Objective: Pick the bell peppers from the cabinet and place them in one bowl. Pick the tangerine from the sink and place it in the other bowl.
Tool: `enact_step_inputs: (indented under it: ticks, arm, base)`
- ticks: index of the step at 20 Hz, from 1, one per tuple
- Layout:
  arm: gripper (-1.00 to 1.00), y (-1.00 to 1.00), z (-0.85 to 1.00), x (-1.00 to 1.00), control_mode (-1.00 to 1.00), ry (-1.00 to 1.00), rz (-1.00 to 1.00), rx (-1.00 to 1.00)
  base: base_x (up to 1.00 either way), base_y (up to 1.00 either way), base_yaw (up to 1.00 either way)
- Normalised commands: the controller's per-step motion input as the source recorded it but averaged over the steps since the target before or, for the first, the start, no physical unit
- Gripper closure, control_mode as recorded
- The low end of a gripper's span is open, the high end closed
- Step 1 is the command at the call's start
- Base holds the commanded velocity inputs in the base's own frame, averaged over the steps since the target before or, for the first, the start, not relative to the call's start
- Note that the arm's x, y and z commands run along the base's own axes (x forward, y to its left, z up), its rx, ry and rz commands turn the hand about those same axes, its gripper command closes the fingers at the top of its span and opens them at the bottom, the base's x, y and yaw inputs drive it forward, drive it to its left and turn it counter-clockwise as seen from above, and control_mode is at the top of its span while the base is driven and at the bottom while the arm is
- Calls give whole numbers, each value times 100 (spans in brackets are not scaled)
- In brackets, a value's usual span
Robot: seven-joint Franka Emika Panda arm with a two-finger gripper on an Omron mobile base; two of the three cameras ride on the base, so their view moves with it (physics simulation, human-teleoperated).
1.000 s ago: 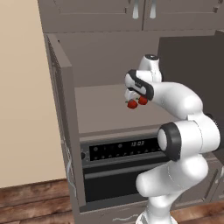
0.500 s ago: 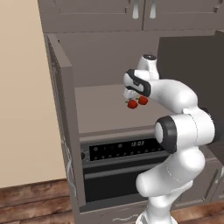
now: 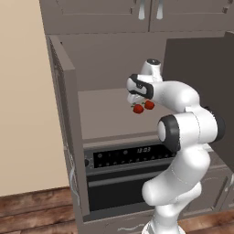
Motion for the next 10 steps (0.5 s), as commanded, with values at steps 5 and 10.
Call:
enact_step_inputs:
  ticks: [5,10]
  arm:
    - [-100,0,-3,5,-100,0,0,0]
    - [-100,-1,-21,5,-100,0,0,0]
  base:
    - [0,0,0]
    - [0,0,0]
